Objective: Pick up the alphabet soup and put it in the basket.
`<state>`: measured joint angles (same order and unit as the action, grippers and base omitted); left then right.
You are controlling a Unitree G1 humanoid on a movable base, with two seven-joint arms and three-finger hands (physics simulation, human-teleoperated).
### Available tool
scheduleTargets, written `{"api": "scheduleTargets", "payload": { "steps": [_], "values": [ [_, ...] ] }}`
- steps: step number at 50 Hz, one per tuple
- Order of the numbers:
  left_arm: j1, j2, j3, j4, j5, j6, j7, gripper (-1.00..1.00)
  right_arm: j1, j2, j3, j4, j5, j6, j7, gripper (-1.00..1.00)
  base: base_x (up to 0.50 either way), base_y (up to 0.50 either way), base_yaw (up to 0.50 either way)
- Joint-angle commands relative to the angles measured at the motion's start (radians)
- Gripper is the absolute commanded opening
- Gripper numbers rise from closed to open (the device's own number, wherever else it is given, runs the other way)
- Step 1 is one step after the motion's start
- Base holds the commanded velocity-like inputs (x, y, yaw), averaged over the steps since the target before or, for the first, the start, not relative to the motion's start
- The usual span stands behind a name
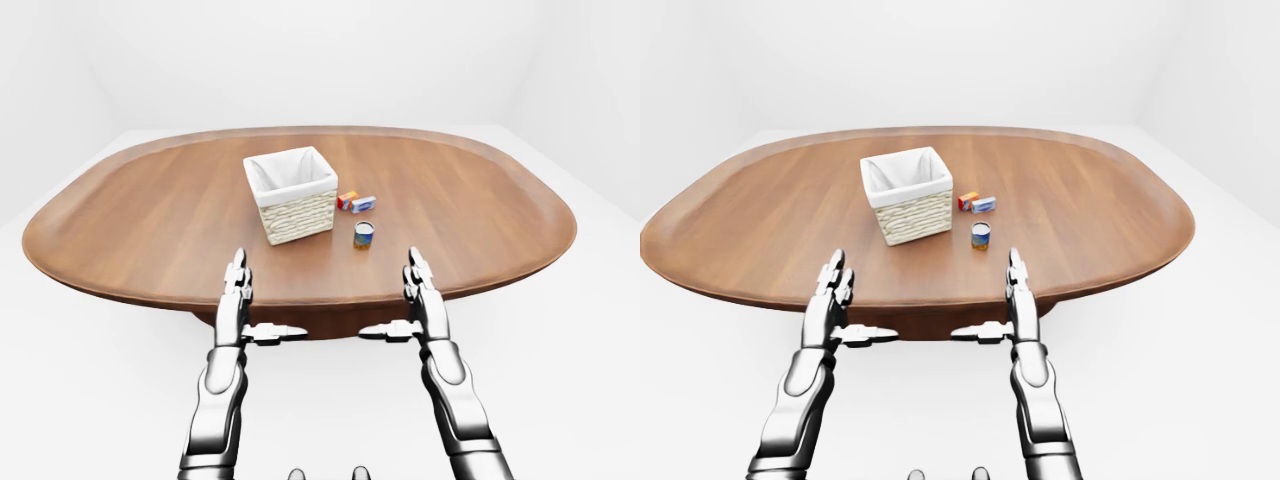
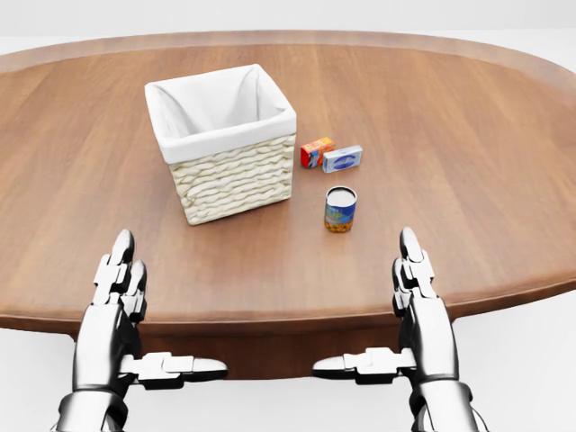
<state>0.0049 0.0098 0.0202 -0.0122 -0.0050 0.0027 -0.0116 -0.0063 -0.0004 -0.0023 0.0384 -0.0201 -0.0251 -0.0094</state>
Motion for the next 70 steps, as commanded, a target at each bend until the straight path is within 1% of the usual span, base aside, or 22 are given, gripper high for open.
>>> {"api": "scheduleTargets", "payload": {
  "steps": [1, 3, 6, 10, 12, 15, 16, 18, 20, 21, 22, 25, 28, 33, 37, 42, 44, 47, 50, 53, 58, 70],
  "values": [
    [0.01, 0.02, 0.047, -0.041, -0.004, 0.019, -0.009, 1.0, -0.023, -0.001, 0.007, 0.097, -0.052, -0.044, -0.03, 1.0, 0.0, 0.0, 0.0],
    [0.008, 0.022, 0.052, -0.045, -0.01, 0.026, -0.011, 1.0, -0.028, -0.002, 0.0, 0.088, -0.02, -0.018, -0.006, 1.0, 0.0, 0.0, 0.0],
    [0.0, 0.022, 0.055, -0.029, -0.01, 0.023, -0.01, 1.0, -0.034, -0.005, -0.004, 0.086, -0.015, 0.0, -0.004, 1.0, 0.0, 0.0, 0.0],
    [0.003, 0.021, 0.051, -0.034, -0.007, 0.025, -0.009, 1.0, -0.03, -0.007, -0.001, 0.083, -0.02, -0.006, 0.0, 1.0, 0.0, 0.0, 0.0],
    [0.014, 0.021, 0.052, -0.062, -0.009, 0.033, -0.011, 1.0, -0.032, -0.008, -0.001, 0.093, -0.026, -0.02, -0.001, 1.0, 0.25, 0.0, 0.0],
    [0.034, 0.02, 0.066, -0.114, -0.019, 0.036, -0.007, 1.0, -0.031, -0.008, -0.002, 0.091, -0.024, -0.019, 0.005, 1.0, 0.41, 0.0, 0.0],
    [0.062, 0.02, 0.075, -0.179, -0.02, 0.039, -0.001, 1.0, -0.028, -0.009, -0.003, 0.085, -0.021, -0.02, 0.009, 1.0, 0.5, 0.0, 0.0],
    [0.1, 0.017, 0.089, -0.271, -0.025, 0.063, -0.001, 1.0, -0.028, -0.008, -0.004, 0.083, -0.022, -0.018, 0.008, 1.0, 0.5, 0.0, 0.0],
    [0.137, 0.01, 0.103, -0.354, -0.026, 0.08, -0.003, 1.0, -0.029, -0.008, -0.003, 0.085, -0.022, -0.021, 0.009, 1.0, 0.5, 0.0, 0.0],
    [0.137, 0.008, 0.105, -0.356, -0.025, 0.08, -0.005, 1.0, -0.029, -0.008, -0.003, 0.086, -0.022, -0.021, 0.009, 1.0, 0.5, 0.0, 0.0],
    [0.217, -0.001, 0.134, -0.526, -0.052, 0.085, -0.016, 1.0, -0.029, -0.008, -0.004, 0.086, -0.024, -0.023, 0.006, 1.0, 0.5, 0.0, 0.0],
    [0.284, -0.033, 0.178, -0.658, -0.064, 0.085, -0.048, 1.0, -0.028, -0.008, -0.004, 0.086, -0.029, -0.027, 0.002, 1.0, 0.5, 0.0, 0.0],
    [0.342, -0.07, 0.217, -0.762, -0.088, 0.085, -0.098, 1.0, -0.022, -0.007, 0.0, 0.082, -0.034, -0.033, 0.001, 1.0, 0.5, 0.0, 0.0],
    [0.407, -0.127, 0.239, -0.861, -0.097, 0.085, -0.158, 1.0, -0.024, -0.005, 0.004, 0.095, -0.045, -0.045, -0.003, 1.0, 0.5, 0.0, 0.0],
    [0.423, -0.153, 0.236, -0.875, -0.08, 0.085, -0.187, 1.0, -0.021, -0.004, 0.007, 0.093, -0.048, -0.046, -0.004, 1.0, 0.5, 0.0, 0.0],
    [0.419, -0.143, 0.192, -0.84, -0.04, 0.08, -0.179, 1.0, -0.018, -0.004, 0.007, 0.088, -0.05, -0.048, -0.003, 1.0, 0.5, 0.0, 0.0],
    [0.424, -0.14, 0.19, -0.844, -0.041, 0.076, -0.179, 1.0, -0.018, -0.004, 0.008, 0.088, -0.05, -0.049, -0.003, 1.0, 0.5, 0.0, 0.0],
    [0.422, -0.137, 0.197, -0.847, -0.05, 0.08, -0.179, 1.0, -0.021, -0.003, 0.01, 0.104, -0.056, -0.061, -0.007, 1.0, 0.5, 0.0, 0.0],
    [0.434, -0.141, 0.191, -0.857, -0.046, 0.075, -0.181, 1.0, -0.015, -0.003, 0.011, 0.09, -0.057, -0.056, -0.006, 1.0, 0.5, 0.0, 0.0],
    [0.431, -0.139, 0.17, -0.84, -0.026, 0.063, -0.175, 1.0, -0.013, -0.002, 0.012, 0.091, -0.058, -0.061, -0.007, 1.0, 0.5, 0.0, 0.0],
    [0.441, -0.13, 0.149, -0.837, -0.016, 0.055, -0.165, 1.0, -0.009, -0.002, 0.013, 0.085, -0.061, -0.062, -0.008, 1.0, 0.5, 0.0, 0.0],
    [0.451, -0.119, 0.133, -0.835, -0.014, 0.048, -0.159, 1.0, -0.005, -0.001, 0.013, 0.077, -0.062, -0.062, -0.01, 1.0, 0.5, 0.0, 0.0]
  ]
}}
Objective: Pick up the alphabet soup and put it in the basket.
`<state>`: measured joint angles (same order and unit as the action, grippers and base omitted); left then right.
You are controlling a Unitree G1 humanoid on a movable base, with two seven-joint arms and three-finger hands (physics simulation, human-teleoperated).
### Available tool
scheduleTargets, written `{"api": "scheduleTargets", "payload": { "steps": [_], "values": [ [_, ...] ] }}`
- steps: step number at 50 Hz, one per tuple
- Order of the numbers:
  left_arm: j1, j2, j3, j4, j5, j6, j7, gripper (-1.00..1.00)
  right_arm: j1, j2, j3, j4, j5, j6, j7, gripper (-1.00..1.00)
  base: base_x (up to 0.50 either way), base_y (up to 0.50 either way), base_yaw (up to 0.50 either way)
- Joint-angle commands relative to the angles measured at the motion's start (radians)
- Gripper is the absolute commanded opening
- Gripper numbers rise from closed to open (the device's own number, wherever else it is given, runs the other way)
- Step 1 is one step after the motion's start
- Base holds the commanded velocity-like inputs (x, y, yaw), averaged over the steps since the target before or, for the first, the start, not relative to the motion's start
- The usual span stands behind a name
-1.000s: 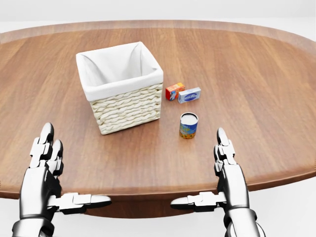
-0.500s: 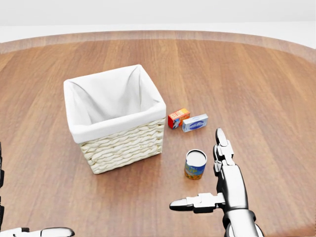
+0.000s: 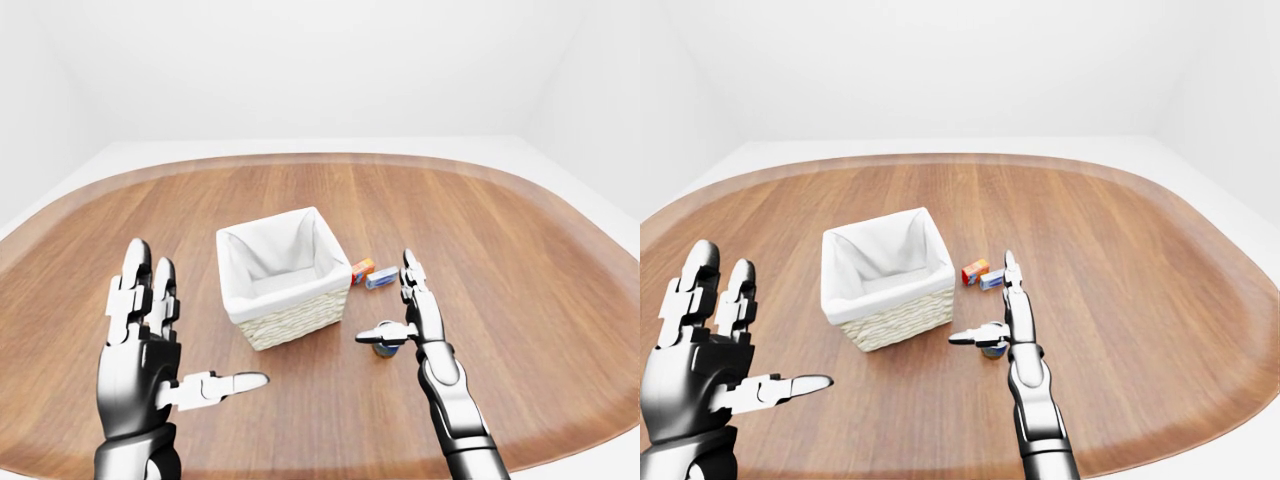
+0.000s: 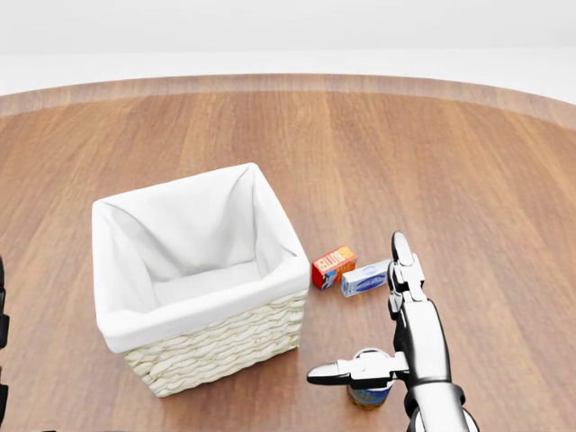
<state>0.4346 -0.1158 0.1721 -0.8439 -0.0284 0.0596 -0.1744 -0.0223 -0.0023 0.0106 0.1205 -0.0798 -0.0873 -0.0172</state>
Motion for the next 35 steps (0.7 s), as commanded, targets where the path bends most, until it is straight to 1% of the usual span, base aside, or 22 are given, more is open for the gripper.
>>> {"api": "scheduleTargets", "payload": {
  "steps": [1, 10, 16, 19, 21, 23, 26, 31, 35],
  "values": [
    [0.022, 0.007, -0.021, -0.003, 0.012, -0.01, 0.005, 1.0, 0.01, 0.001, 0.0, -0.003, -0.003, 0.0, -0.004, 1.0, 0.5, 0.0, 0.0],
    [0.023, 0.012, -0.022, 0.001, 0.009, -0.012, 0.006, 1.0, -0.002, 0.001, -0.005, 0.015, -0.009, 0.0, -0.022, 1.0, 0.49, 0.0, 0.0],
    [0.025, 0.011, -0.019, -0.002, 0.007, -0.012, 0.004, 1.0, -0.001, 0.0, -0.005, 0.026, -0.018, 0.0, -0.035, 1.0, 0.0, 0.0, 0.0],
    [0.029, 0.008, -0.016, -0.012, 0.002, -0.008, 0.001, 1.0, -0.016, -0.005, -0.02, 0.033, -0.011, 0.0, -0.046, 1.0, 0.0, 0.0, 0.0],
    [0.029, 0.007, -0.016, -0.01, 0.004, -0.009, 0.0, 1.0, -0.024, -0.009, -0.027, 0.033, 0.001, 0.0, -0.042, 1.0, 0.0, 0.0, 0.0],
    [0.02, 0.009, -0.013, -0.006, 0.003, -0.001, 0.002, 1.0, -0.033, -0.013, -0.038, 0.035, -0.002, 0.0, -0.058, 1.0, 0.0, 0.0, 0.0],
    [0.021, 0.008, -0.012, -0.009, 0.0, 0.002, -0.001, 1.0, -0.044, -0.019, -0.049, 0.037, 0.01, 0.0, -0.058, 1.0, 0.0, 0.0, 0.0],
    [0.023, 0.008, -0.017, -0.011, -0.002, 0.003, -0.001, 1.0, -0.082, -0.029, -0.06, 0.141, 0.012, 0.0, -0.069, 1.0, 0.0, 0.0, 0.0],
    [0.02, 0.011, -0.023, -0.008, -0.002, 0.01, -0.001, 1.0, -0.103, -0.04, -0.07, 0.215, 0.009, 0.0, -0.082, 1.0, 0.0, 0.0, 0.0]
  ]
}}
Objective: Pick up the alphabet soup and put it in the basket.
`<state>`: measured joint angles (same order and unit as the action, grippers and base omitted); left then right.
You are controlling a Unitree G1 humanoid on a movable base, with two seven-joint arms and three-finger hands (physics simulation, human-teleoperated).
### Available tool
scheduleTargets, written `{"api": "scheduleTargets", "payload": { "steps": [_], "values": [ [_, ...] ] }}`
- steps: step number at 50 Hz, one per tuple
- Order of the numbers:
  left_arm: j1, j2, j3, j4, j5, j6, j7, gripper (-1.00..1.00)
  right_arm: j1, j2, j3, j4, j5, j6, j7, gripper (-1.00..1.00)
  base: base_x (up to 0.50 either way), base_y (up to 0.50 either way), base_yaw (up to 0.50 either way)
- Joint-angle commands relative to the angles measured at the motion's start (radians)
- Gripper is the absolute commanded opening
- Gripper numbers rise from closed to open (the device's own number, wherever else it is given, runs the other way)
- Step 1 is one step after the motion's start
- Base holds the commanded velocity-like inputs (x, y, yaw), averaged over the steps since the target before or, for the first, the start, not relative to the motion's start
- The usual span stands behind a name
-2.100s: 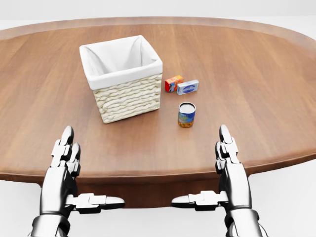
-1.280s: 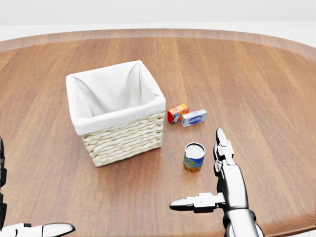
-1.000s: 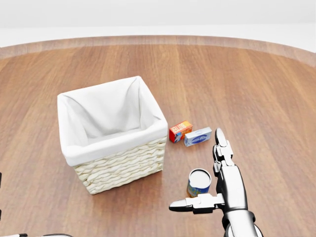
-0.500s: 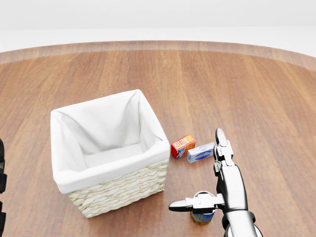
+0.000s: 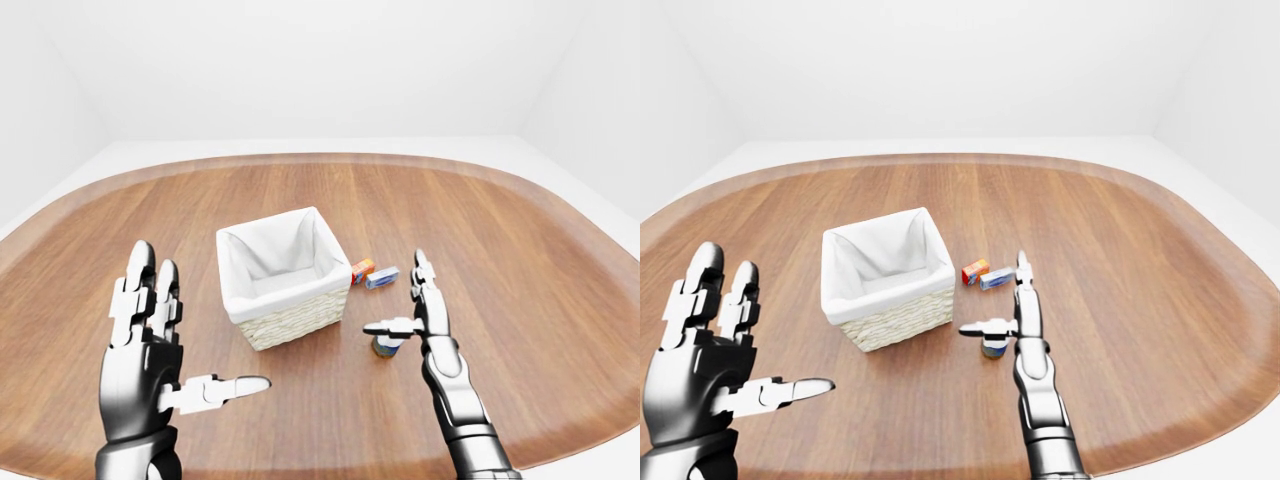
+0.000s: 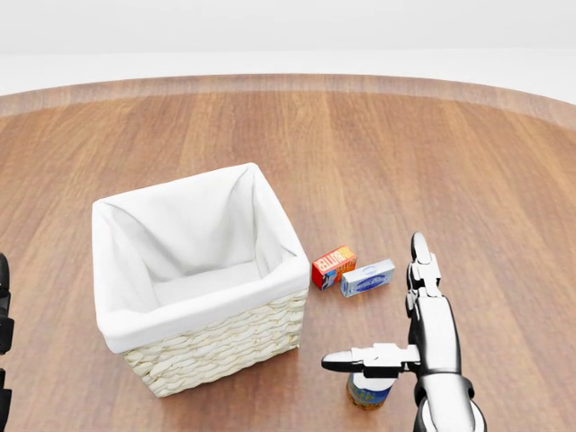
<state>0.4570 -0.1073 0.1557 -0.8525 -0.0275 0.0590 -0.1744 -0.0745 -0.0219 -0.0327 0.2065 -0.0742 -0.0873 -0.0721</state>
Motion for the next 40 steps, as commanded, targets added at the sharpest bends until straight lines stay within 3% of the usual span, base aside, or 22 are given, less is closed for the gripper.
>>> {"api": "scheduleTargets", "payload": {
  "steps": [1, 8, 40],
  "values": [
    [-0.004, 0.004, -0.009, 0.002, -0.002, 0.012, 0.0, 1.0, -0.054, -0.023, -0.027, 0.144, -0.001, 0.0, -0.032, 1.0, 0.0, 0.0, 0.0],
    [-0.003, 0.011, -0.021, 0.007, 0.004, 0.012, 0.011, 1.0, -0.138, -0.051, -0.048, 0.355, 0.0, 0.0, -0.058, 1.0, 0.0, 0.0, 0.0],
    [-0.006, 0.018, -0.028, 0.02, 0.011, 0.003, 0.022, 1.0, -0.179, -0.052, -0.034, 0.47, -0.023, 0.0, -0.097, 1.0, 0.0, 0.0, 0.0]
  ]
}}
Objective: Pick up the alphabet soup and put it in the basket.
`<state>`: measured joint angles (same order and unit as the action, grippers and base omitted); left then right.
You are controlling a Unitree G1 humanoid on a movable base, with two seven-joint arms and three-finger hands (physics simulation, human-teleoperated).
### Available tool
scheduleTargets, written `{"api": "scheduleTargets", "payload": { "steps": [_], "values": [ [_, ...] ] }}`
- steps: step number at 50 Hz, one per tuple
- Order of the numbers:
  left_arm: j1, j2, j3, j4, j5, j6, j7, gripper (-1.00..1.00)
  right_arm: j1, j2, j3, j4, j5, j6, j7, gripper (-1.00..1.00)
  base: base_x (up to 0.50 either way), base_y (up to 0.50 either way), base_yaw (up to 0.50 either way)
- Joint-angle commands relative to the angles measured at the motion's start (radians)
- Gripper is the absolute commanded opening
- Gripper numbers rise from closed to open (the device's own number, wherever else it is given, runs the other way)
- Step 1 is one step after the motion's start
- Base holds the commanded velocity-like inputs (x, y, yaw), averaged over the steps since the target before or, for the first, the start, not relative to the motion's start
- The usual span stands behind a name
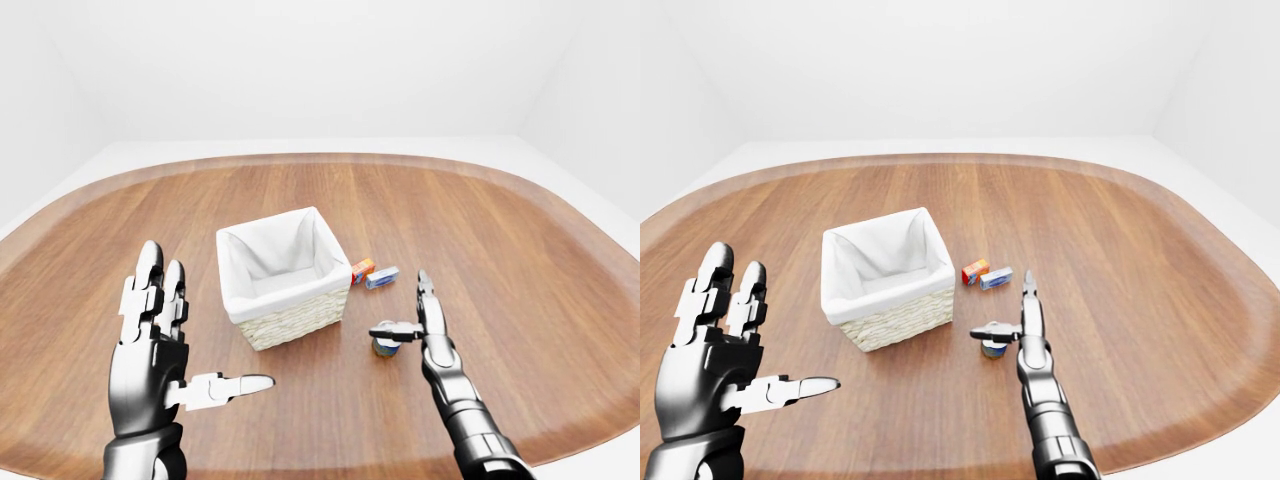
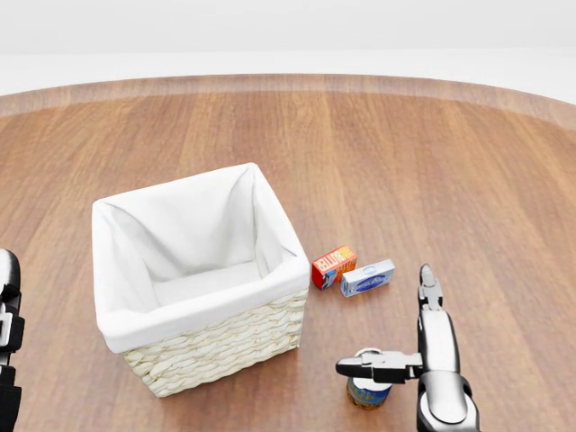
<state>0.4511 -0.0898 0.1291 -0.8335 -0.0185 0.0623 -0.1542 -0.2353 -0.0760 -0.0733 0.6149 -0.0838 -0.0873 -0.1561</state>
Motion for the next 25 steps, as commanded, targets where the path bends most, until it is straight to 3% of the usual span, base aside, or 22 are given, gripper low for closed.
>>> {"api": "scheduleTargets", "payload": {
  "steps": [1, 25],
  "values": [
    [0.001, 0.001, -0.001, -0.002, 0.001, 0.0, 0.001, 1.0, -0.019, 0.003, 0.008, 0.067, -0.015, 0.0, -0.015, 1.0, 0.0, 0.0, 0.0],
    [0.008, -0.013, 0.021, -0.025, -0.014, 0.009, -0.02, 1.0, -0.068, 0.002, 0.019, 0.243, -0.049, 0.0, -0.052, 1.0, 0.0, 0.0, 0.0]
  ]
}}
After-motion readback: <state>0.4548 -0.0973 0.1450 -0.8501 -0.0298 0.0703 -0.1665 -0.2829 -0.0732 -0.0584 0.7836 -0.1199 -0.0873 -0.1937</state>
